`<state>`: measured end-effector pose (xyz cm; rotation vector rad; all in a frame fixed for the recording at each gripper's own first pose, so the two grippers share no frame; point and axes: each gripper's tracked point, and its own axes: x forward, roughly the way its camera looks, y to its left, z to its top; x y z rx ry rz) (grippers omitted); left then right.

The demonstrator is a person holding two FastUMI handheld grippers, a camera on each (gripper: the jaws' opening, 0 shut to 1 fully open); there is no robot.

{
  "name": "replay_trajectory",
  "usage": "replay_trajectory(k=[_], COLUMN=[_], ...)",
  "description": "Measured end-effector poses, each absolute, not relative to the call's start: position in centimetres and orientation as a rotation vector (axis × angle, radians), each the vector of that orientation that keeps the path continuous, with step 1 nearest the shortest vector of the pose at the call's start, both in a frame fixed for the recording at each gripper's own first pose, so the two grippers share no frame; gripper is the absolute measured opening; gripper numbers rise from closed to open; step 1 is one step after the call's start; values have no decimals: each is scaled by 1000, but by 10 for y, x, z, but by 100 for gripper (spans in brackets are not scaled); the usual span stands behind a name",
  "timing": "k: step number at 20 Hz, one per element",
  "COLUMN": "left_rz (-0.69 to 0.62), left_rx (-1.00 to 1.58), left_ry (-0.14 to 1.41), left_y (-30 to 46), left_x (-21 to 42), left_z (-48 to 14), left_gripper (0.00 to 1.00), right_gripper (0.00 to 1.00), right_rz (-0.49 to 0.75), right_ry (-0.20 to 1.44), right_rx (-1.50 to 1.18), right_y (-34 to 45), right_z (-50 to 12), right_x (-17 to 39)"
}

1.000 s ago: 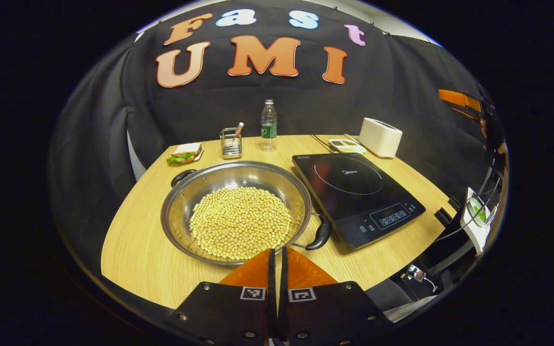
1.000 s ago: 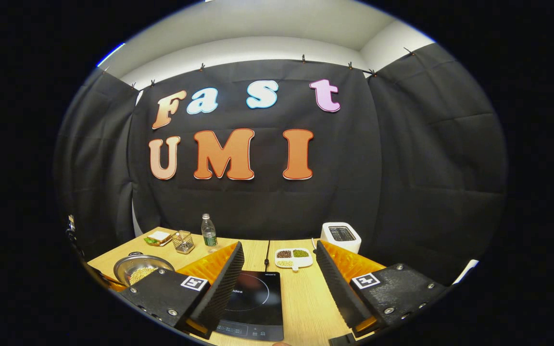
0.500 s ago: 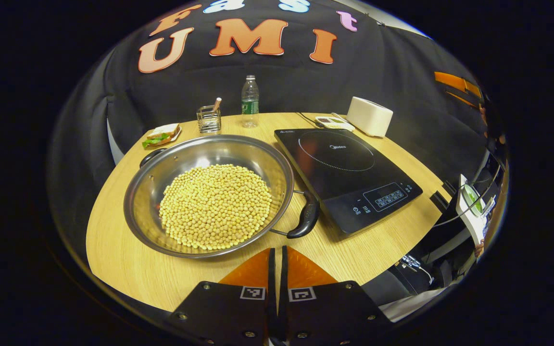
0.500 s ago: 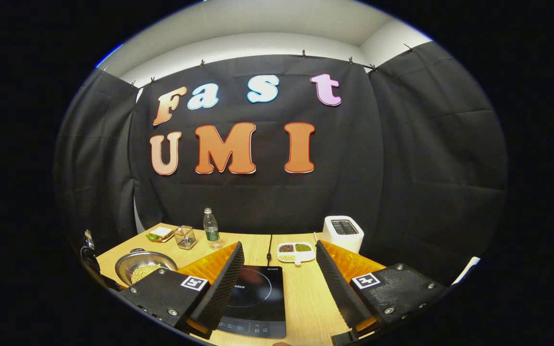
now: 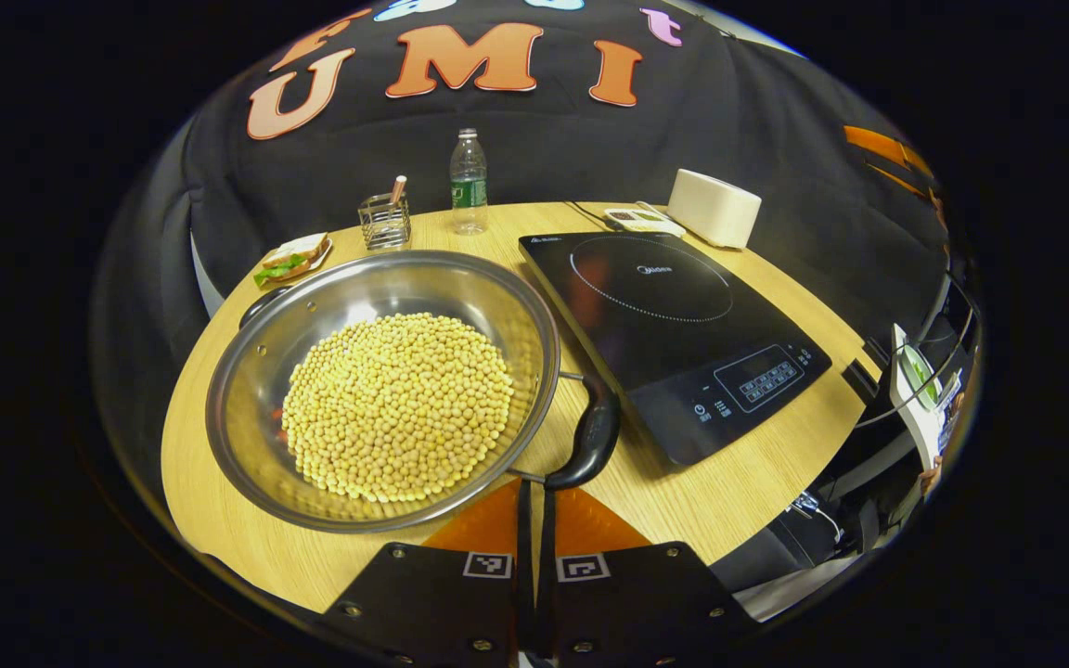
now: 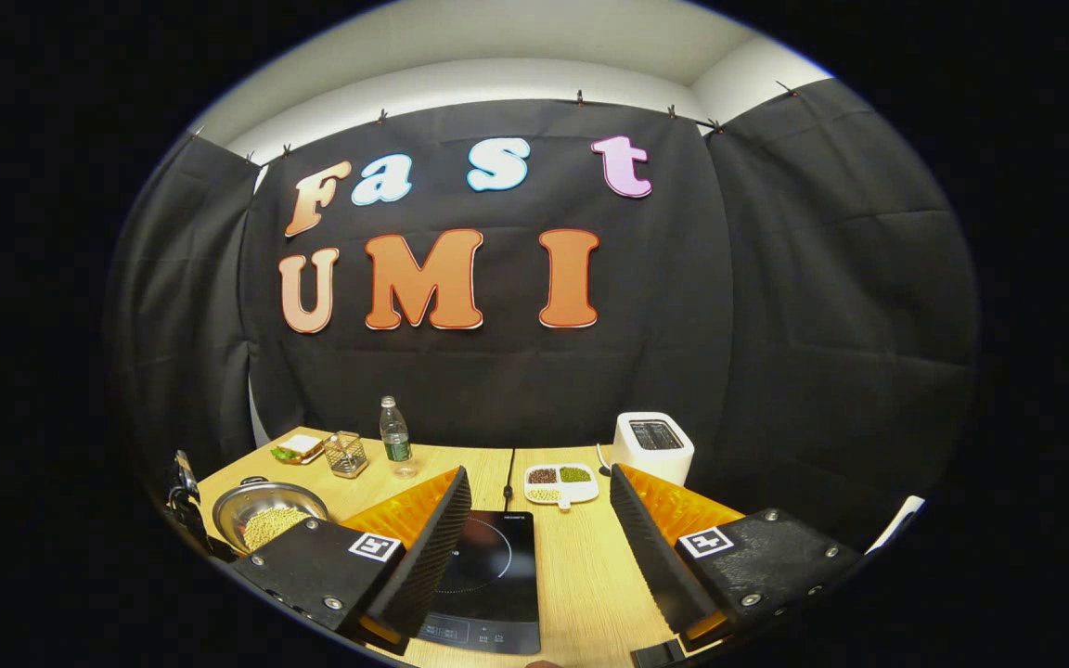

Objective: First push the handle of the pot to place it horizontally, then grasp the pot with both hands and set it on the induction cooktop.

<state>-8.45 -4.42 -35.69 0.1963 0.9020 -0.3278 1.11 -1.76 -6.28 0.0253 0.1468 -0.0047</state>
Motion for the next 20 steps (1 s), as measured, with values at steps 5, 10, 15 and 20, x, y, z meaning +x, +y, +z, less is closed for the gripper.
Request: replay_trajectory(k=[5,10,15,20], left_rz=[-330,-343,-361,-369], left_rx=[179,162,172,168], left_ry=[909,920,917,917], left_y=[-54,-64,-75,-84], left_x=[-73,-63,-51,-38], left_z=[-362,-365,-368,-371], left_gripper=[2,2,2,2], right_gripper=[94,94,94,94], right_rz=[-17,-21,-39,-52], right_ry=[167,175,171,165], right_rx=[47,58,48,52], right_y=[-27,-35,-45,-52], right_z=[-71,-75,-76,-74], right_x=[16,17,18,16])
